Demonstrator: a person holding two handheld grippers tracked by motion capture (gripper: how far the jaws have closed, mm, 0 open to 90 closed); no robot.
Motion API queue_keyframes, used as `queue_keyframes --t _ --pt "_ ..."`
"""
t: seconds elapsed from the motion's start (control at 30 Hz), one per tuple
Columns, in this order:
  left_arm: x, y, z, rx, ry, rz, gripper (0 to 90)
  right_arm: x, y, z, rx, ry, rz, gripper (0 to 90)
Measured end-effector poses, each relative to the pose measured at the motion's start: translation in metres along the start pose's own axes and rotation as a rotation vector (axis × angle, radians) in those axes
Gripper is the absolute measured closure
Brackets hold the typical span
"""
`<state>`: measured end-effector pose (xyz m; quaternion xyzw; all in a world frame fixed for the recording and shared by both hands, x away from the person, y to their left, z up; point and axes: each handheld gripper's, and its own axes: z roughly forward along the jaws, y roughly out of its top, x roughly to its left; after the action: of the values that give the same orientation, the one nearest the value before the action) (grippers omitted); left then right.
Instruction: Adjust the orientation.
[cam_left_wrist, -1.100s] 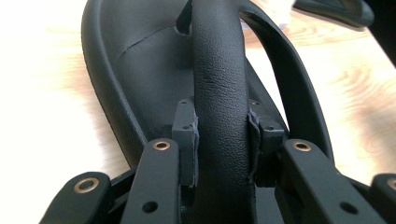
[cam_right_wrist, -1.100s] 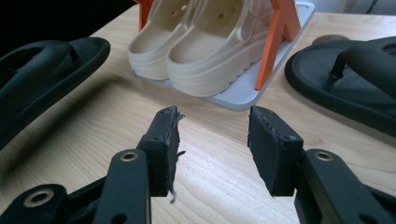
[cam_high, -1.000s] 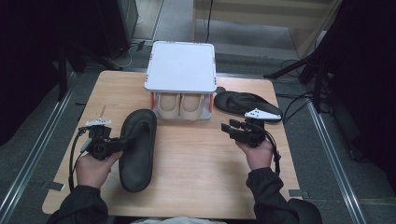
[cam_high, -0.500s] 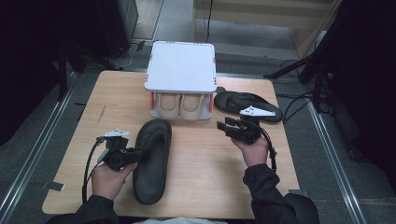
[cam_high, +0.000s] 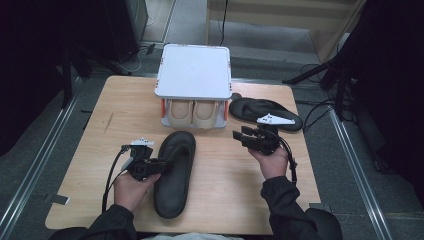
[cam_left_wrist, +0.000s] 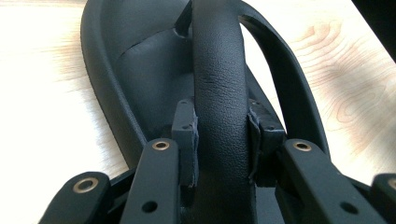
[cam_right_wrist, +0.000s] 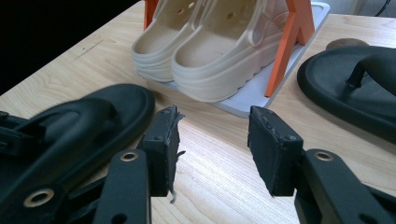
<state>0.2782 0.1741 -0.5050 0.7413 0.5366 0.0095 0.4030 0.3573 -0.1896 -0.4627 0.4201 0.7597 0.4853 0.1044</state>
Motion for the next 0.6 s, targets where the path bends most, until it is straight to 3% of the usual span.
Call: queue_keyframes --t 0.33,0.6 --pt "0.0 0.0 0.017 0.033 0.023 0.026 68.6 -0.001 -0.002 -0.003 0.01 -0.016 -0.004 53.8" --pt "0.0 0.001 0.013 0.019 0.026 0.022 61.7 -0.001 -0.002 -0.004 0.008 -0.017 -0.002 53.8"
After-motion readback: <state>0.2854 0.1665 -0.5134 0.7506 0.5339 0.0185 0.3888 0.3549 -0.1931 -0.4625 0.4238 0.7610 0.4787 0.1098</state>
